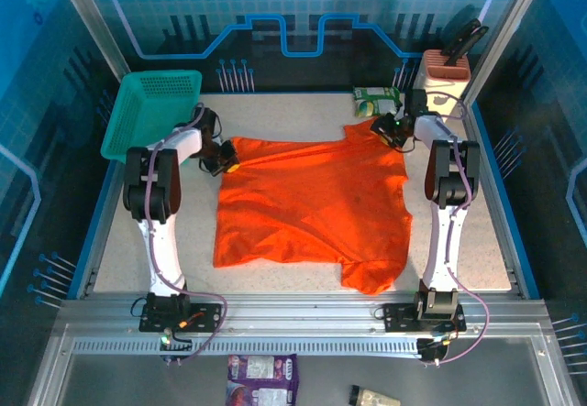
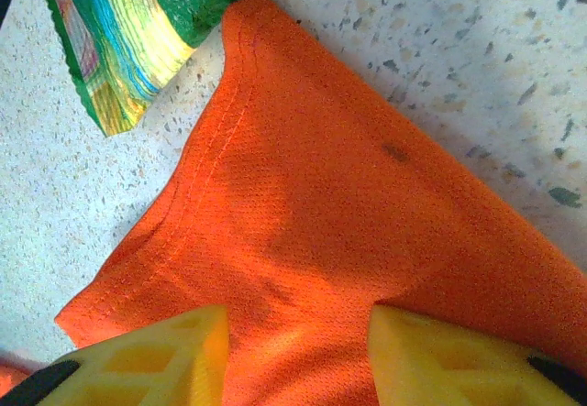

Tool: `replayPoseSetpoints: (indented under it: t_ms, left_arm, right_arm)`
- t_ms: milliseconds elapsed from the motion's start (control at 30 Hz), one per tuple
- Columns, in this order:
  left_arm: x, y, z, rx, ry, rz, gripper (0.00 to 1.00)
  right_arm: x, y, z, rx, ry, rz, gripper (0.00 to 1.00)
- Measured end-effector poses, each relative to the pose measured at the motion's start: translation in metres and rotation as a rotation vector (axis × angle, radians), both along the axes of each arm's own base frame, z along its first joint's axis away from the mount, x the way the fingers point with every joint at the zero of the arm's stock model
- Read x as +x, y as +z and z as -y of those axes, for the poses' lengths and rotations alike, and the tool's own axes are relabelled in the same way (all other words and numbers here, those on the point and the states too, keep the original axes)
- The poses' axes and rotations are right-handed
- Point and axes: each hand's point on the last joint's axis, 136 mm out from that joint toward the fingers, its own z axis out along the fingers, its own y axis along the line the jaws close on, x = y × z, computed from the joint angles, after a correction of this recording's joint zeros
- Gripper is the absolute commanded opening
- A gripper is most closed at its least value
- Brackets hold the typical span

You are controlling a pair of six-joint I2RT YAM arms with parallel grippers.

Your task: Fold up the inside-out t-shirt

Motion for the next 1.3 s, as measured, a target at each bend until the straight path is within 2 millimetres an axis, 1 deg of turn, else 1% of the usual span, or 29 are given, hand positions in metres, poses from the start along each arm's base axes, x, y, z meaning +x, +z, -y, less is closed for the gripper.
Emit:
replayPoseSetpoints:
  t_ms: [67, 100, 133, 200, 267, 333, 433, 500, 533, 567, 633, 667, 700, 733, 767, 800, 833, 867, 900, 933, 1033, 1133, 1167, 1233, 1300]
  left_arm:
    - [0.002, 0.001, -0.003, -0.005, 0.007, 0.004, 0.05]
    - [0.004, 0.001, -0.004, -0.008, 0.009, 0.003, 0.06]
    - [0.008, 0.002, -0.004, -0.016, 0.009, 0.007, 0.06]
    - [0.022, 0.005, -0.003, -0.033, 0.007, 0.033, 0.07]
    - [0.032, 0.007, -0.002, -0.048, 0.004, 0.060, 0.08]
    - [0.037, 0.012, 0.000, -0.062, 0.000, 0.079, 0.10]
    - [0.042, 0.024, 0.002, -0.077, -0.007, 0.116, 0.12]
    - [0.040, 0.039, 0.004, -0.080, -0.012, 0.143, 0.14]
    - [0.038, 0.048, 0.005, -0.078, -0.015, 0.156, 0.14]
    - [0.033, 0.061, 0.007, -0.076, -0.020, 0.176, 0.15]
    - [0.022, 0.087, 0.013, -0.060, -0.035, 0.214, 0.14]
    - [0.011, 0.102, 0.018, -0.046, -0.048, 0.237, 0.14]
    - [-0.001, 0.113, 0.024, -0.036, -0.061, 0.251, 0.14]
    - [-0.013, 0.122, 0.030, -0.026, -0.075, 0.262, 0.14]
    - [-0.031, 0.129, 0.038, -0.014, -0.093, 0.266, 0.14]
    - [-0.044, 0.132, 0.042, -0.002, -0.105, 0.267, 0.14]
    - [-0.063, 0.131, 0.047, 0.012, -0.121, 0.257, 0.14]
    - [-0.081, 0.127, 0.049, 0.028, -0.130, 0.238, 0.14]
    - [-0.097, 0.121, 0.049, 0.044, -0.132, 0.217, 0.13]
    - [-0.117, 0.110, 0.046, 0.067, -0.128, 0.181, 0.13]
    - [-0.174, 0.076, 0.029, 0.137, -0.085, 0.051, 0.13]
    - [-0.223, 0.053, 0.017, 0.184, -0.041, -0.045, 0.17]
    - [-0.237, 0.047, 0.014, 0.190, -0.022, -0.065, 0.19]
    - [-0.257, 0.038, 0.010, 0.190, 0.017, -0.090, 0.22]
    - [-0.272, 0.030, 0.007, 0.186, 0.053, -0.119, 0.23]
  right_arm:
    - [0.006, 0.001, -0.002, 0.017, 0.001, 0.012, 0.46]
    - [0.013, 0.001, -0.003, 0.028, 0.007, 0.026, 0.45]
    - [0.020, 0.003, -0.006, 0.041, 0.016, 0.046, 0.45]
    - [0.032, 0.005, -0.009, 0.066, 0.034, 0.082, 0.45]
    - [0.036, 0.007, -0.011, 0.077, 0.047, 0.097, 0.45]
    - [0.034, 0.008, -0.014, 0.085, 0.060, 0.094, 0.45]
    - [0.026, 0.015, -0.015, 0.078, 0.078, 0.081, 0.46]
    - [0.012, 0.030, -0.015, 0.069, 0.091, 0.073, 0.46]
    - [0.003, 0.040, -0.016, 0.066, 0.096, 0.072, 0.46]
    - [-0.007, 0.055, -0.016, 0.060, 0.102, 0.077, 0.46]
    - [-0.029, 0.088, -0.018, 0.049, 0.114, 0.106, 0.46]
    - [-0.044, 0.107, -0.019, 0.041, 0.122, 0.128, 0.46]
    - [-0.059, 0.124, -0.021, 0.036, 0.130, 0.145, 0.46]
    - [-0.073, 0.137, -0.023, 0.031, 0.137, 0.162, 0.46]
    - [-0.091, 0.150, -0.025, 0.025, 0.145, 0.175, 0.46]
    - [-0.107, 0.156, -0.027, 0.018, 0.152, 0.177, 0.46]
    - [-0.125, 0.160, -0.029, 0.012, 0.158, 0.175, 0.46]
    - [-0.143, 0.160, -0.030, 0.006, 0.164, 0.166, 0.46]
    - [-0.160, 0.158, -0.032, 0.002, 0.168, 0.151, 0.46]
    - [-0.178, 0.151, -0.033, -0.004, 0.171, 0.127, 0.46]
    - [-0.231, 0.125, -0.034, -0.016, 0.169, 0.032, 0.46]
    - [-0.276, 0.104, -0.036, -0.033, 0.175, -0.051, 0.46]
    - [-0.289, 0.100, -0.037, -0.038, 0.177, -0.067, 0.46]
    - [-0.309, 0.096, -0.040, -0.044, 0.180, -0.083, 0.46]
    - [-0.324, 0.092, -0.042, -0.052, 0.185, -0.093, 0.46]
